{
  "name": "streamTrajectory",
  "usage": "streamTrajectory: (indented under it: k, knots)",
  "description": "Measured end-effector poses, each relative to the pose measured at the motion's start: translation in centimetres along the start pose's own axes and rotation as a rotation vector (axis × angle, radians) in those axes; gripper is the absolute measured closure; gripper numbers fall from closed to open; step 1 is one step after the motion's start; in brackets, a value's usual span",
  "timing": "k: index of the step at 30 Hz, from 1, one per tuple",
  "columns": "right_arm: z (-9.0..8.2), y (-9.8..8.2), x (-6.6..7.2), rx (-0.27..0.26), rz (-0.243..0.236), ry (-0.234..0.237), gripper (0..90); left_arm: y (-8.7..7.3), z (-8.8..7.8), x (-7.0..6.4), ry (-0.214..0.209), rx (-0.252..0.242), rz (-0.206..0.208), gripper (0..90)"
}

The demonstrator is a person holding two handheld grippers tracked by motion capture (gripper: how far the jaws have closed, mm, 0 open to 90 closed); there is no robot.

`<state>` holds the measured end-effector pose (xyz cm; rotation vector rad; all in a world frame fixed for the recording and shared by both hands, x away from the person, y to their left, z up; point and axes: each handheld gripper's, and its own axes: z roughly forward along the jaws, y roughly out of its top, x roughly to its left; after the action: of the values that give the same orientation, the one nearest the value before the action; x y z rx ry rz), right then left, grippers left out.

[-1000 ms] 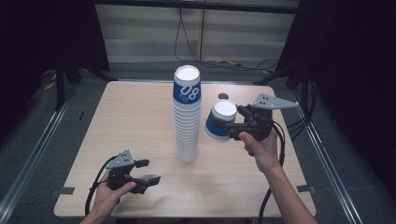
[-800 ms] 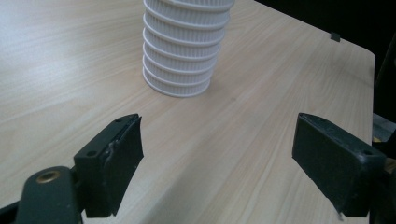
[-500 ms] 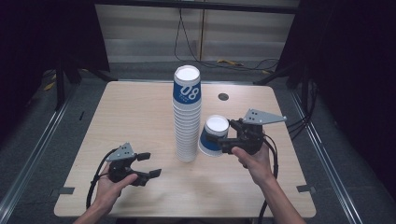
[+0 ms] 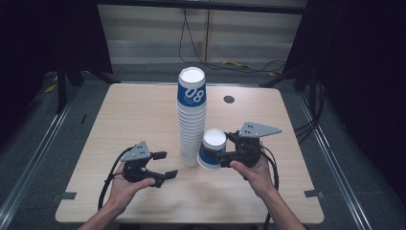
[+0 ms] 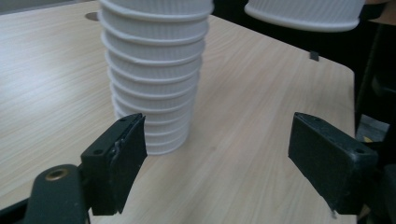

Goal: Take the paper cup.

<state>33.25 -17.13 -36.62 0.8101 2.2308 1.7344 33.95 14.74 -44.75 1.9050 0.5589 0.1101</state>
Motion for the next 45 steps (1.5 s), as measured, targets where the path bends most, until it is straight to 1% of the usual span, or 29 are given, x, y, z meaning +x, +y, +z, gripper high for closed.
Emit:
streamTrajectory:
  k: [1, 2, 4, 6, 8, 9, 11, 12, 14, 17, 18, 21, 22, 23, 24, 25, 26, 28, 31, 34, 35, 37, 38, 40, 41, 43, 44, 45]
  knots:
    - [0.1, -0.3, 0.1, 0.006, -0.006, -0.001, 28.6, 0.0, 0.1, -0.1, -0.004, -0.008, 0.003, 19.0]
    - [0.2, -0.4, 0.1, 0.009, -0.005, -0.001, 28.6, 0.1, 0.2, -0.3, -0.017, -0.01, 0.004, 18.6]
    - [0.4, -0.9, 0.1, 0.002, 0.007, 0.012, 28.5, 0.1, 0.4, -0.4, -0.026, -0.014, 0.008, 18.4]
    - [0.7, -1.3, 0.1, -0.004, 0.005, 0.022, 28.5, 0.1, 0.5, -0.6, -0.049, -0.024, 0.007, 17.9]
    - [0.9, -1.7, 0.2, 0.0, 0.013, 0.026, 28.5, 0.1, 0.4, -0.5, -0.073, -0.043, 0.006, 17.1]
    - [1.1, -1.9, 0.2, -0.003, 0.012, 0.027, 28.5, 0.1, 0.4, -0.5, -0.071, -0.045, 0.006, 17.0]
    - [1.4, -2.2, 0.2, -0.006, 0.021, 0.034, 28.5, 0.1, 0.3, -0.6, -0.081, -0.043, 0.012, 16.3]
    - [1.6, -2.3, 0.2, -0.004, 0.023, 0.033, 28.5, 0.1, 0.3, -0.7, -0.078, -0.042, 0.01, 16.3]
    - [1.8, -2.5, 0.1, -0.005, 0.027, 0.044, 28.5, 0.0, 0.4, -0.8, -0.09, -0.047, 0.011, 16.3]
    - [2.1, -3.0, 0.1, 0.003, 0.036, 0.046, 28.6, -0.5, 0.7, -1.0, -0.103, -0.041, -0.005, 16.3]
    - [2.2, -3.2, 0.1, 0.007, 0.047, 0.049, 28.6, -0.6, 0.8, -0.9, -0.104, -0.039, -0.002, 16.3]
    - [2.4, -3.6, 0.1, 0.01, 0.054, 0.06, 28.6, -0.9, 0.9, -0.9, -0.104, -0.046, -0.008, 16.3]
    - [2.4, -3.6, 0.1, 0.011, 0.057, 0.059, 28.6, -0.9, 0.9, -0.8, -0.104, -0.04, -0.01, 16.5]
    - [2.5, -3.7, 0.1, 0.006, 0.056, 0.061, 28.7, -0.9, 0.8, -0.7, -0.106, -0.044, -0.016, 16.6]
    - [2.5, -3.8, 0.2, 0.003, 0.049, 0.047, 28.8, -0.9, 0.8, -0.7, -0.111, -0.048, -0.022, 16.7]
    - [2.5, -3.9, 0.2, 0.007, 0.049, 0.044, 28.8, -0.9, 0.8, -0.6, -0.113, -0.046, -0.022, 16.7]
    - [2.6, -4.0, 0.3, 0.012, 0.049, 0.058, 28.9, -0.9, 0.8, -0.6, -0.116, -0.048, -0.022, 16.7]
    - [2.6, -4.3, 0.4, 0.009, 0.052, 0.057, 28.9, -0.9, 0.8, -0.7, -0.118, -0.053, -0.012, 16.7]
    - [2.7, -4.6, 0.3, -0.005, 0.078, 0.073, 28.9, -0.9, 0.8, -0.8, -0.13, -0.062, -0.015, 16.7]
    - [3.0, -4.8, 0.3, -0.014, 0.09, 0.09, 29.0, -0.9, 0.9, -0.7, -0.131, -0.063, -0.01, 16.7]
    - [3.1, -4.8, 0.4, -0.014, 0.09, 0.094, 29.0, -0.9, 0.8, -0.7, -0.137, -0.067, -0.012, 16.7]
    - [3.4, -5.0, 0.6, -0.016, 0.085, 0.107, 29.1, -0.8, 0.7, -0.8, -0.135, -0.076, -0.006, 16.8]
    - [3.6, -5.1, 0.6, -0.019, 0.082, 0.111, 29.1, -0.8, 0.7, -0.8, -0.146, -0.079, -0.008, 16.7]
    - [3.8, -5.1, 0.7, -0.021, 0.087, 0.118, 29.1, -0.9, 0.9, -0.9, -0.169, -0.064, -0.003, 15.7]
    - [3.9, -5.1, 0.7, -0.022, 0.092, 0.119, 29.1, -0.9, 1.0, -1.0, -0.188, -0.065, -0.007, 15.3]
    - [4.1, -5.2, 0.8, -0.028, 0.097, 0.129, 29.1, -0.9, 1.1, -1.1, -0.197, -0.066, -0.01, 15.6]
    - [4.2, -5.2, 0.9, -0.026, 0.096, 0.133, 29.1, -0.9, 1.2, -1.2, -0.194, -0.061, -0.002, 15.6]
    - [4.3, -5.2, 1.0, -0.026, 0.094, 0.134, 29.1, -0.9, 1.3, -1.4, -0.198, -0.061, -0.008, 15.6]
